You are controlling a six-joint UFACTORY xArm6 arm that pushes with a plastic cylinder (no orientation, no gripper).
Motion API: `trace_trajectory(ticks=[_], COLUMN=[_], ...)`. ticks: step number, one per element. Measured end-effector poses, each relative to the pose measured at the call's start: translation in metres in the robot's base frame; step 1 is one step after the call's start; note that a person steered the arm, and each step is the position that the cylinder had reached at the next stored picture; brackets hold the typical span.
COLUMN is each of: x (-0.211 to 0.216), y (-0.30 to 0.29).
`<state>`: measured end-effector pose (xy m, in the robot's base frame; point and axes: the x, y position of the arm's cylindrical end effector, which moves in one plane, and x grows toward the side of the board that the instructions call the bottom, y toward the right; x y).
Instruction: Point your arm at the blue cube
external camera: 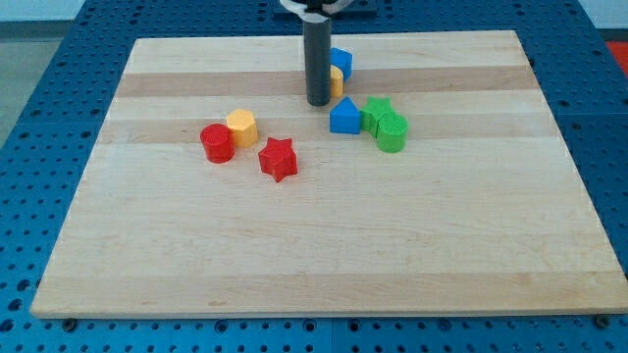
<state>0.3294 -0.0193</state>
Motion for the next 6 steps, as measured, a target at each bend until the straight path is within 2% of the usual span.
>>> trace_trajectory(ticks=[1,2,3,4,6], x=[-0.001,-0.023,-0.057,-0.089,-0.113], y=[-0.036,-0.066,-0.066,-0.056,-0.003])
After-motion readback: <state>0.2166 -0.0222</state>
